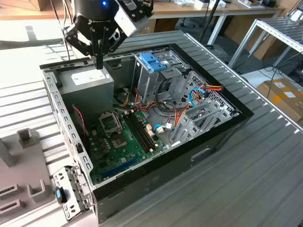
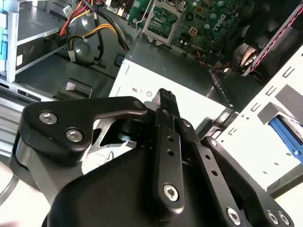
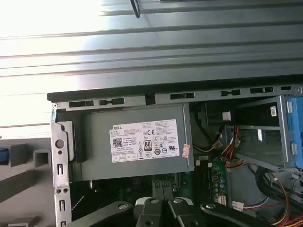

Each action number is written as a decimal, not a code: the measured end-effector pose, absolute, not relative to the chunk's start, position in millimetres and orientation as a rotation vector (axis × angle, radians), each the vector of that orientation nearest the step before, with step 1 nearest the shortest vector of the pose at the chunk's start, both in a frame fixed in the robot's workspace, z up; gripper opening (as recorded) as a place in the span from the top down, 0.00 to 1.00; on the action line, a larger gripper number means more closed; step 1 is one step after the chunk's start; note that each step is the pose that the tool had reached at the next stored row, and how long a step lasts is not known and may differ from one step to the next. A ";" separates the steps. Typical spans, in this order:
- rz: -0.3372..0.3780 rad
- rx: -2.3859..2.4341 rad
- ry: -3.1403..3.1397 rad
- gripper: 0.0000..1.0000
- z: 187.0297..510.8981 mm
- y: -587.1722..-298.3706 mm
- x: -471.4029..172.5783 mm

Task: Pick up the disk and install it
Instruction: 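Reach for the disk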

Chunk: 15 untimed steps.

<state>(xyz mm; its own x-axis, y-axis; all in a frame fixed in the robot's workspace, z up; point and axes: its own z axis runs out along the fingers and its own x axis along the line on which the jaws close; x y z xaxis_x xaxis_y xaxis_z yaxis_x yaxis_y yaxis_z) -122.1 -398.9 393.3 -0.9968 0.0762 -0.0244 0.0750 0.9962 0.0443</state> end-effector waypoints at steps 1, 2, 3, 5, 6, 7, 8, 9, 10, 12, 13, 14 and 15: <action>0.068 0.118 3.112 0.89 393.3 -398.9 -122.8; 0.068 0.118 3.112 0.89 393.3 -398.9 -123.7; 0.068 0.118 3.112 0.89 393.3 -398.9 -124.7; 0.068 0.118 3.113 0.89 393.3 -398.9 -125.7; 0.068 0.118 3.112 0.89 393.3 -398.9 -126.0; 0.068 0.118 3.112 0.89 393.3 -398.9 -126.2; 0.068 0.118 3.112 0.89 393.3 -398.9 -126.6; 0.068 0.118 3.113 0.89 393.3 -398.9 -126.8; 0.068 0.118 3.112 0.89 393.3 -398.9 -126.9; 0.068 0.118 3.112 0.89 393.3 -398.9 -127.4; 0.068 0.118 3.113 0.89 393.3 -398.9 -127.9; 0.068 0.118 3.112 0.89 393.3 -398.9 -128.4; 0.068 0.118 3.112 0.89 393.3 -398.9 -129.2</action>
